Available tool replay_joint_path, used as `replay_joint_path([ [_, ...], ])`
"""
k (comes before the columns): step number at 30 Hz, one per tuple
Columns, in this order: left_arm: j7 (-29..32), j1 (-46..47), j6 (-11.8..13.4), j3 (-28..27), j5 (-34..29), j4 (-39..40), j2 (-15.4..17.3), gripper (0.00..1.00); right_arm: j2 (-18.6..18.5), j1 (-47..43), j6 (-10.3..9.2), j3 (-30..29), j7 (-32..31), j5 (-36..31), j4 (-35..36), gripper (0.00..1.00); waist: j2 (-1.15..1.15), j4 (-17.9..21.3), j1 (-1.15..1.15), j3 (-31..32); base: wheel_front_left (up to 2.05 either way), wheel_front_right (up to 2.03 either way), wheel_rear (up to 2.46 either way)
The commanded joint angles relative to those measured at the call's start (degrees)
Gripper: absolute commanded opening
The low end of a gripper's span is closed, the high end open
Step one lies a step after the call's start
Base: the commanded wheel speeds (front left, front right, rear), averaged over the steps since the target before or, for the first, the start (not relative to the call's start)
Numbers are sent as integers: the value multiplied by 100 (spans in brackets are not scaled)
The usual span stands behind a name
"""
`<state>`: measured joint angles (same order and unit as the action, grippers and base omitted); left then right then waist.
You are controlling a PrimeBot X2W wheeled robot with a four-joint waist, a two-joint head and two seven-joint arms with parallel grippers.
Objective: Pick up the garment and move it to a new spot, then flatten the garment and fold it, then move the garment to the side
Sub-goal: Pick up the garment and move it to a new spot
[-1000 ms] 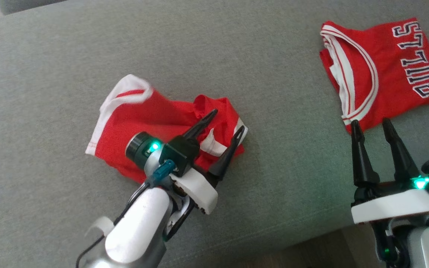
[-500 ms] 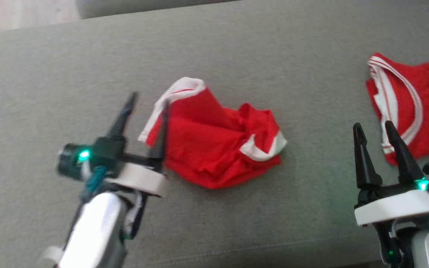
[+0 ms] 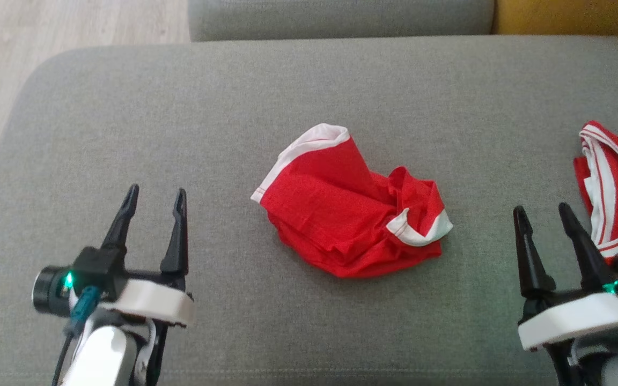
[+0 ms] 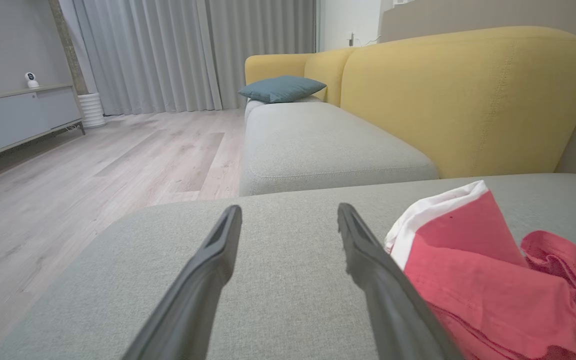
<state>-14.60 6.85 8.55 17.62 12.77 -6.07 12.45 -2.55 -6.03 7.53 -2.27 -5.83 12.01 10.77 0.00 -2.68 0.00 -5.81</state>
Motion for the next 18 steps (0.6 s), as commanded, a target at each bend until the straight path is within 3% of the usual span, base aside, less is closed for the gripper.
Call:
replay_joint_path([
  [1, -30, 114, -23, -197, -1, 239, 166, 100, -32, 2, -4, 114, -58, -50, 236, 100, 0, -12, 0, 104, 0, 0, 0],
  [18, 147, -473, 95, -27, -14, 541, 288, 100, -32, -396, -4, 64, -292, -63, 414, 100, 0, 32, 0, 479, 0, 0, 0],
])
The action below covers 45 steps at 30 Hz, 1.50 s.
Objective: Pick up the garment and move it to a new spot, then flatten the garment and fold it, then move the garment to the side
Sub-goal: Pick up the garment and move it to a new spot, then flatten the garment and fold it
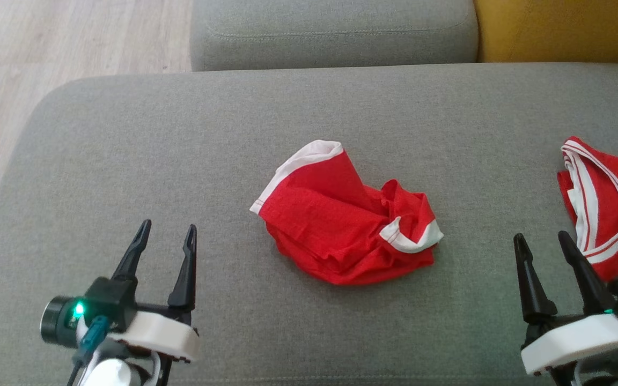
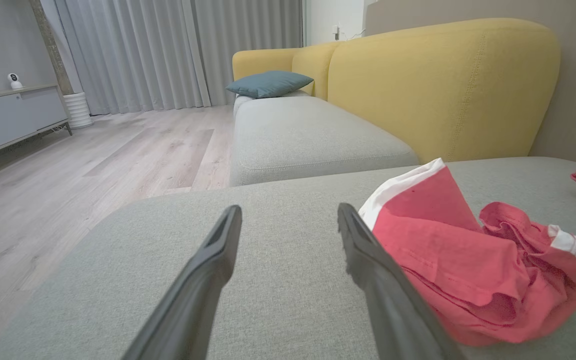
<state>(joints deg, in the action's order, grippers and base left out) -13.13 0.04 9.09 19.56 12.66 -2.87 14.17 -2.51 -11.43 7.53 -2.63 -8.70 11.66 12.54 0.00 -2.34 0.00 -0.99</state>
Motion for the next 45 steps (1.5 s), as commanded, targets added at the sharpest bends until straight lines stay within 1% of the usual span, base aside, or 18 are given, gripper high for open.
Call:
replay_joint_path([
  [1, 5, 206, 44, -219, 2, 234, 119, 100, -37, 142, -4, 101, -13, -27, 247, 100, 0, -5, 0, -5, 0, 0, 0],
  [10, 15, 240, 77, -185, 8, 277, 138, 100, -37, 164, -4, 109, -53, -22, 257, 100, 0, -19, 0, -39, 0, 0, 0],
  [14, 16, 275, 84, -158, -4, 291, 149, 100, -37, 185, -4, 203, -147, -45, 191, 100, 0, -31, 0, -51, 0, 0, 0],
  [18, 13, 348, 97, -130, -23, 312, 144, 100, -37, 314, -4, 595, -331, -166, 22, 100, 0, -30, 0, -142, 0, 0, 0],
  [23, -11, 548, 70, -67, -46, 304, 102, 100, -135, 727, -4, 1383, -533, -228, -529, 100, 0, -96, 0, -352, 0, 0, 0],
  [26, -32, 680, 51, -29, -62, 301, 70, 100, -202, 1087, -4, 1724, -550, -282, -874, 100, 0, -171, 0, -490, 0, 0, 0],
  [30, -67, 811, 26, 23, -75, 266, 18, 100, -279, 1531, -4, 2005, -582, -446, -1311, 100, 0, -277, 0, -638, 0, 0, 0],
  [33, -95, 895, 12, 42, -76, 240, -16, 100, -311, 1773, -4, 2081, -672, -547, -1659, 100, 0, -324, 0, -744, 0, 0, 0],
  [34, -105, 917, 7, 47, -77, 228, -25, 100, -310, 1839, -4, 2090, -677, -545, -1762, 63, 0, -338, 0, -771, 0, 0, 0],
  [35, -113, 938, 3, 51, -78, 217, -34, 100, -308, 1898, -4, 2078, -673, -536, -1848, 1, 0, -350, 0, -799, 0, 0, 0],
  [37, -121, 959, -1, 53, -77, 206, -43, 100, -306, 1957, -4, 2025, -623, -541, -1904, 0, 0, -359, 0, -823, 0, 0, 0],
  [40, -141, 997, -3, 50, -75, 177, -63, 100, -278, 2038, -4, 1755, -467, -494, -2015, 0, 0, -370, 0, -863, 0, 0, 0],
  [43, -155, 1015, -3, 40, -75, 157, -72, 100, -233, 2049, -4, 1259, -247, -409, -2040, 0, 0, -367, 0, -892, 0, 0, 0],
  [45, -163, 1030, -5, 35, -78, 146, -74, 100, -187, 2042, -4, 825, -113, -354, -2057, 0, 0, -359, 0, -903, 0, 0, 0],
])
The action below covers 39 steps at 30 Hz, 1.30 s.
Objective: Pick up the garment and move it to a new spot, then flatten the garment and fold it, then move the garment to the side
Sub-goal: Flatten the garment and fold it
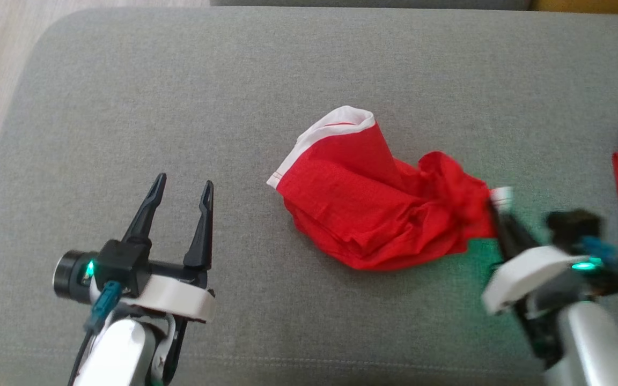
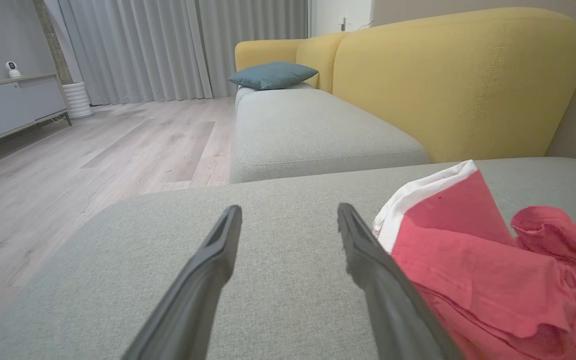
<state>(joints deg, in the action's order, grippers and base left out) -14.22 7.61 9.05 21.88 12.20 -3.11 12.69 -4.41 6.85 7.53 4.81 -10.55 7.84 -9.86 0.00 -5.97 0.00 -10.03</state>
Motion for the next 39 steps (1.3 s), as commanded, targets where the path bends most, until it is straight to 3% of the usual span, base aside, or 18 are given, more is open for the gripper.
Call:
replay_joint_path([
  [1, -57, 279, -1, -200, -33, 167, 73, 100, 30, 208, -4, -136, 145, 56, 171, 0, 0, 13, 0, -2, 0, 0, 0],
  [4, -63, 291, 0, -203, -39, 161, 66, 100, 97, 183, -4, -770, 317, 144, 54, 0, 0, 38, 0, -13, 0, 0, 0],
  [5, -65, 296, -3, -202, -40, 159, 64, 100, 112, 177, -4, -950, 380, 166, -6, 10, 0, 46, 0, -18, 0, 0, 0],
  [6, -66, 300, -5, -203, -41, 155, 64, 100, 127, 169, -4, -1129, 428, 259, -90, 45, 0, 57, 0, -23, 0, 0, 0],
  [7, -68, 303, -7, -204, -41, 153, 64, 100, 136, 157, -4, -1297, 476, 304, -185, 98, 0, 66, 0, -27, 0, 0, 0],
  [13, -73, 312, -9, -228, -40, 143, 73, 100, 151, 124, -4, -1712, 1042, 538, -374, 100, 0, 117, 0, -35, 0, 0, 0],
  [19, -75, 232, 37, -289, -32, 147, 104, 100, 152, -115, -4, -1426, 1301, 295, 358, 100, 0, 226, 0, 49, 0, 0, 0],
  [29, -77, 12, 121, -350, 8, 169, 156, 100, 153, -844, -4, -656, 780, 29, 1969, 100, 0, 377, 0, 302, 0, 0, 0],
  [39, -65, -234, 204, -350, 61, 187, 201, 100, 153, -1338, -4, -358, 499, 104, 2491, 100, 0, 435, 0, 489, 0, 0, 0],
])
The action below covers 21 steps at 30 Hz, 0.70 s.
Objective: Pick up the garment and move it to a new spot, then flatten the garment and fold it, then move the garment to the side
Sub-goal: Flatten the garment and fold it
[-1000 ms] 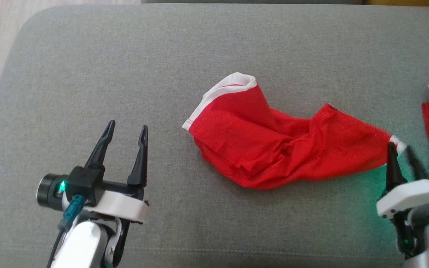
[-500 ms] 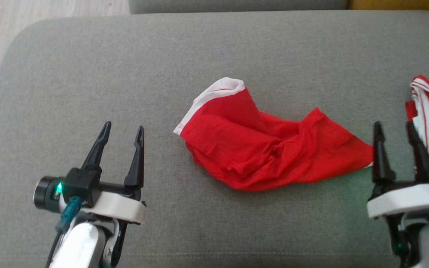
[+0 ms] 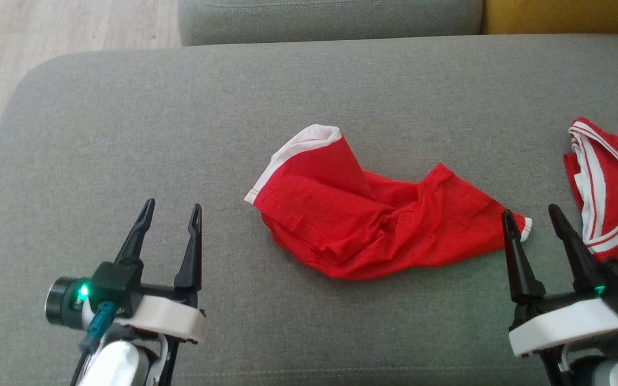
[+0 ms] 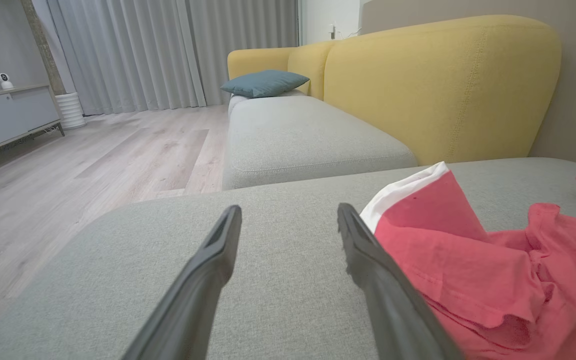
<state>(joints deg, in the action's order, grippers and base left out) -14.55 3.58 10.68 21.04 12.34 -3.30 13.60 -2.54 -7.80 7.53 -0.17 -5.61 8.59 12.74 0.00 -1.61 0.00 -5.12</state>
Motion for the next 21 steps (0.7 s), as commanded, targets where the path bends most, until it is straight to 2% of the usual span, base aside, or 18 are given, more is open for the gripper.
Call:
replay_joint_path([
  [1, -27, 157, 45, -264, 51, 212, 116, 100, -34, 115, -4, 139, -7, 40, 244, 100, 0, 1, 0, 3, 0, 0, 0],
  [14, 1, 202, 78, -216, 74, 241, 147, 100, -34, 154, -4, 182, -159, 16, 237, 100, 0, -15, 0, -60, 0, 0, 0],
  [17, 1, 245, 78, -196, 71, 254, 146, 100, -81, 248, -4, 381, -394, -19, 127, 100, 0, -41, 0, -115, 0, 0, 0],
  [21, 1, 356, 65, -159, 55, 284, 136, 100, -288, 505, -4, 925, -856, 18, -78, 100, 0, -104, 0, -269, 0, 0, 0],
])
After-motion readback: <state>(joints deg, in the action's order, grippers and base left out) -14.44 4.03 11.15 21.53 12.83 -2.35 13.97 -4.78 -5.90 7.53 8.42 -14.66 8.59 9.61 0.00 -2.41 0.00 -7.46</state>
